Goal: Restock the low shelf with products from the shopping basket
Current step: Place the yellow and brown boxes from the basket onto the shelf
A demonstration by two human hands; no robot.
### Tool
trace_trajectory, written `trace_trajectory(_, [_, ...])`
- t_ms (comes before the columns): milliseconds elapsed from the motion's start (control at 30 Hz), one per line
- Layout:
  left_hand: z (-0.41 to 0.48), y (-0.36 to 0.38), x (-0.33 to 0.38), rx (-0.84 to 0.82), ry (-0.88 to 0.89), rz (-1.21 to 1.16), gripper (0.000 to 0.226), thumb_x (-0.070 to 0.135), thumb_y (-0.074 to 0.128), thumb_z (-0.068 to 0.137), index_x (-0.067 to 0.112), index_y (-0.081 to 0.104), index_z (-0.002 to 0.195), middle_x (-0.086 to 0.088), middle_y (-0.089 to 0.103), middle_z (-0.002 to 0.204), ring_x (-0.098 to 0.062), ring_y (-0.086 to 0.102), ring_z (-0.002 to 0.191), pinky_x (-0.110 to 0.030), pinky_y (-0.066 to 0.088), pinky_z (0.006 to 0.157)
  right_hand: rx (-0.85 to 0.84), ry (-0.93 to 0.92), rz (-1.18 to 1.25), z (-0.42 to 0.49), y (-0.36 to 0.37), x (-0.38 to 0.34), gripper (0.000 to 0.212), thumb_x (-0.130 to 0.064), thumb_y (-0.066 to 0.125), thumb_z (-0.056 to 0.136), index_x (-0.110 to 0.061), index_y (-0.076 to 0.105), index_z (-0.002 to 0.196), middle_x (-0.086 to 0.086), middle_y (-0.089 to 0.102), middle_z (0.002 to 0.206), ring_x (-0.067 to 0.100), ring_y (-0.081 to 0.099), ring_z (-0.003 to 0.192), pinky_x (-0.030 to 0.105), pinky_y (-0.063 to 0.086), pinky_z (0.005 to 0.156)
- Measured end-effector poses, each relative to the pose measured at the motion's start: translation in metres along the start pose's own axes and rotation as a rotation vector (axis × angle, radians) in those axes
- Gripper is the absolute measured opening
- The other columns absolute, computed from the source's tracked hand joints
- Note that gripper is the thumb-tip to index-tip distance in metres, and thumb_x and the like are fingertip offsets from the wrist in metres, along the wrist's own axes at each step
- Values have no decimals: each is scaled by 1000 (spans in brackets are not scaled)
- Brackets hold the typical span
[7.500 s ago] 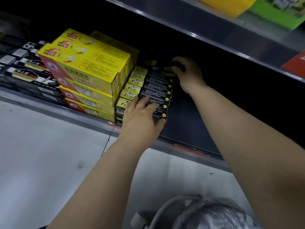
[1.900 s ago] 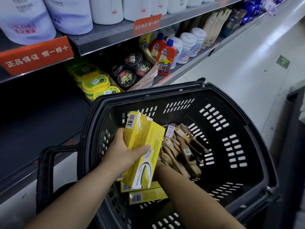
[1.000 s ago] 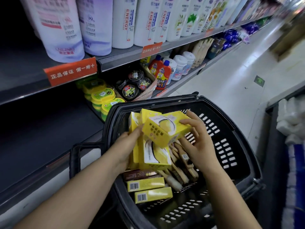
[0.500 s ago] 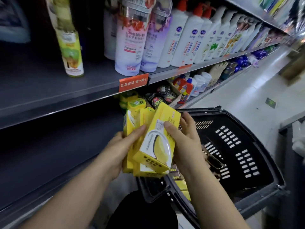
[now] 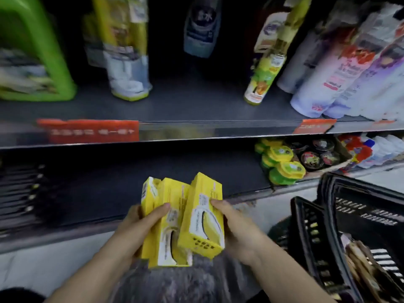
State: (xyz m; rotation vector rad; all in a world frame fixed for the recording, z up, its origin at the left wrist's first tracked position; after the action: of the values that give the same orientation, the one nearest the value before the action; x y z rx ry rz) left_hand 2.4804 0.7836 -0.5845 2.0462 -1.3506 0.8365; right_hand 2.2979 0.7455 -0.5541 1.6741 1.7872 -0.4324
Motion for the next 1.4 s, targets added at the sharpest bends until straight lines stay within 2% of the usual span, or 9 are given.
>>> trace_trajectory(167, [16, -81, -42, 151, -94, -164, 39, 38, 74, 73, 18, 58, 102, -1, 74, 88, -21, 71, 77, -34, 55, 64, 1, -225, -597, 55, 69, -23, 6, -11, 59, 85, -13, 64, 88, 8, 60, 81, 15, 54, 68, 24, 40, 56])
trace_trajectory(300, [19, -92, -74, 187, -225, -354, 67, 54, 77, 61, 14, 57, 111, -12, 69, 104, -34, 67, 92, -51, 53, 84, -19, -531, -1107, 105, 138, -56, 29, -15, 66, 82, -17, 62, 111, 9, 60, 105, 24, 59, 93, 32, 47, 83])
trace_trajectory(533, [13, -103, -96, 394, -312, -564, 56, 48, 69, 77, 13, 42, 110, -8, 54, 92, -23, 55, 75, -29, 42, 51, -358, -647, -1694, 170, 259, -6, 62, -33, 72, 79, -26, 47, 136, 5, 44, 137, 27, 42, 125, 39, 37, 103])
trace_trajectory(633, [10, -108, -99, 448, -332, -554, 61, 48, 69, 76, 8, 45, 114, -8, 52, 89, -25, 54, 76, -33, 44, 57, -407, -595, -1787, 185, 279, 22, 63, -29, 75, 78, -26, 48, 134, 5, 44, 133, 25, 45, 122, 36, 41, 99])
trace_trajectory(733, [11, -107, -103, 463, -358, -575, 72, 52, 71, 72, 7, 41, 119, -13, 54, 103, -34, 55, 95, -47, 50, 85, -417, -575, -1807, 192, 286, 37, 63, -28, 76, 77, -26, 47, 133, 7, 44, 130, 25, 47, 118, 31, 43, 91])
trace_trajectory(833, [12, -107, -107, 475, -378, -562, 79, 54, 70, 71, 7, 39, 125, -15, 53, 111, -36, 54, 101, -50, 47, 90, -436, -584, -1820, 191, 292, 42, 65, -26, 77, 75, -27, 46, 132, 7, 46, 128, 24, 48, 116, 33, 45, 92])
trace_trajectory(1100, [13, -98, -108, 440, -392, -562, 90, 62, 70, 57, 11, 39, 125, -16, 56, 112, -39, 55, 103, -52, 47, 91, -457, -477, -1621, 174, 280, 40, 53, -31, 67, 85, -26, 47, 133, 4, 51, 130, 20, 51, 118, 33, 46, 94])
trace_trajectory(1267, [17, -88, -102, 329, -365, -649, 64, 56, 71, 69, 17, 43, 110, -10, 62, 100, -31, 63, 89, -49, 54, 80, -220, -503, -1299, 135, 229, -10, 39, -40, 54, 91, -23, 52, 126, -3, 57, 121, 9, 54, 104, 23, 41, 85])
trace_trajectory(1400, [21, -78, -87, 195, -296, -655, 62, 52, 73, 71, 17, 51, 117, -11, 69, 104, -31, 69, 88, -44, 58, 67, -229, -91, -1093, 90, 152, 9, 56, -49, 66, 78, -26, 48, 125, -7, 59, 119, 9, 61, 98, 22, 49, 79])
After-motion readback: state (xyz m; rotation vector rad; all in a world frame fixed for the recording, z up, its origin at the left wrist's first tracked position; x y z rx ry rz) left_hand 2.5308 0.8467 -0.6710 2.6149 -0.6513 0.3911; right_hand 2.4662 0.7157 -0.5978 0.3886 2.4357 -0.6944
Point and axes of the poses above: each hand's wrist, its own z-axis towards the middle knuckle, its own y-axis out of the palm, x = y × z, the point moved 10 cm from there along z, towards the middle knuckle
